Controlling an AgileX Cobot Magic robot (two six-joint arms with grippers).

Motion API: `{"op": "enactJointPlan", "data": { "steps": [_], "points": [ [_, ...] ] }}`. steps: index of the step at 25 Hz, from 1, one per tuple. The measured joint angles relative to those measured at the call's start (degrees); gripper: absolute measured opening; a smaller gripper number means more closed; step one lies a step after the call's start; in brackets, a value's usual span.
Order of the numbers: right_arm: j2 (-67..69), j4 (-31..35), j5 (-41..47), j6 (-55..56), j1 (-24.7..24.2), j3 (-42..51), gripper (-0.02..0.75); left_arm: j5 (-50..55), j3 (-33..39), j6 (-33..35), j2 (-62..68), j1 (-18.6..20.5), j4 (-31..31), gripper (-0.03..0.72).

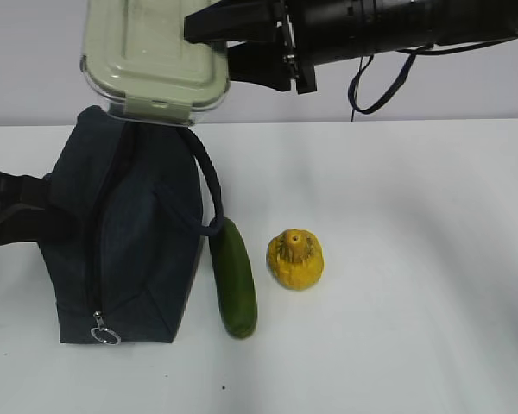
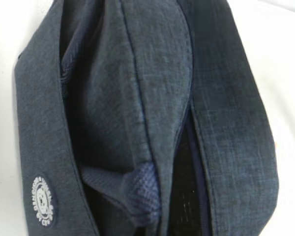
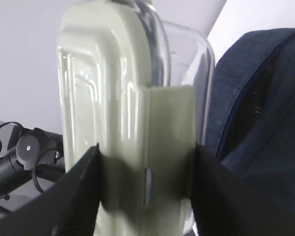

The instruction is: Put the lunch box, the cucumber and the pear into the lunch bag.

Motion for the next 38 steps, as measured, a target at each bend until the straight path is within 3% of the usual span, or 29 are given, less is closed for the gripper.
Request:
{"op": "enactJointPlan", "data": {
  "steps": [9, 21, 25, 33, 38],
  "points": [
    [5.3, 10.1, -8.4, -2.1, 6.0, -0.4, 0.396, -0.3, 0.0, 0.0, 0.0, 0.0, -2.5, -0.016],
    [11.4, 10.7, -13.2, -2.8, 7.3, -0.5, 0.396, -1.6, 0.0, 0.0, 0.0, 0.0, -4.0, -0.016],
    [12.2, 6.3, -13.1, -2.4, 7.3, -0.6, 0.396, -1.8, 0.0, 0.0, 0.0, 0.0, -4.0, -0.016],
    [12.2, -12.0, -12.6, 7.5, 7.2, -1.0, 0.396, -2.2, 0.0, 0.0, 0.0, 0.0, -4.3, -0.016],
    [12.2, -19.5, -12.9, 13.4, 7.4, -1.6, 0.396, -2.5, 0.0, 0.0, 0.0, -0.1, -4.8, -0.016]
  ]
}}
